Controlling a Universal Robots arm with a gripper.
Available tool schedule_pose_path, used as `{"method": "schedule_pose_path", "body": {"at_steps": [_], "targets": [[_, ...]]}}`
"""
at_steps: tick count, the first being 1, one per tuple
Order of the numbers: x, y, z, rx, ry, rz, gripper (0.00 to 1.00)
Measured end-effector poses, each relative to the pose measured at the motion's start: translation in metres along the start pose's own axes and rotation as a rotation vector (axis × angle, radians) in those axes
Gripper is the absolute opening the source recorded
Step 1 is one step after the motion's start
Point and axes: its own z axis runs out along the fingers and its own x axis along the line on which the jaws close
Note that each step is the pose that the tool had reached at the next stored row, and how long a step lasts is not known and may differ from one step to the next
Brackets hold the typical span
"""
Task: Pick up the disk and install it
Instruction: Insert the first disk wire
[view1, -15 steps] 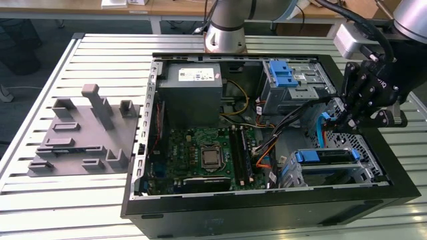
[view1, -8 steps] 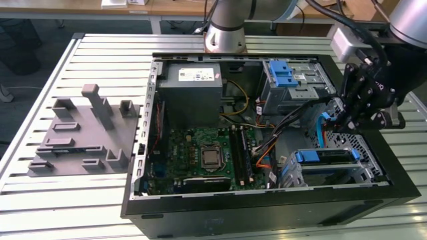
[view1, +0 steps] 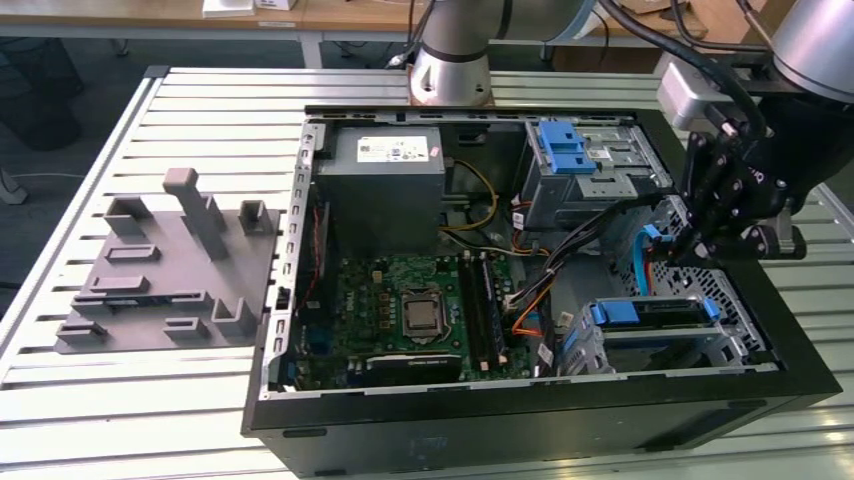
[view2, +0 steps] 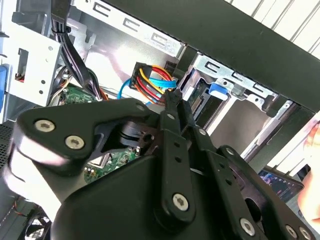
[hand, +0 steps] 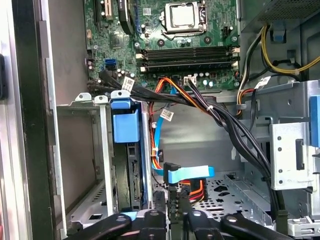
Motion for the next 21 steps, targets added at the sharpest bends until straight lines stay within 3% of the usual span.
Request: {"method": "schedule_pose_path", "body": {"at_steps": [2,3,21], "targets": [[0.0,0.0001,0.0001,0.0002,-0.0002,0.0,0.24],[0.0,0.0001,0.0001,0.0002,-0.0001,0.0,0.17],[0.0006,0.0,0.0001,0.0044,-0.0005,0.0,0.16]]}}
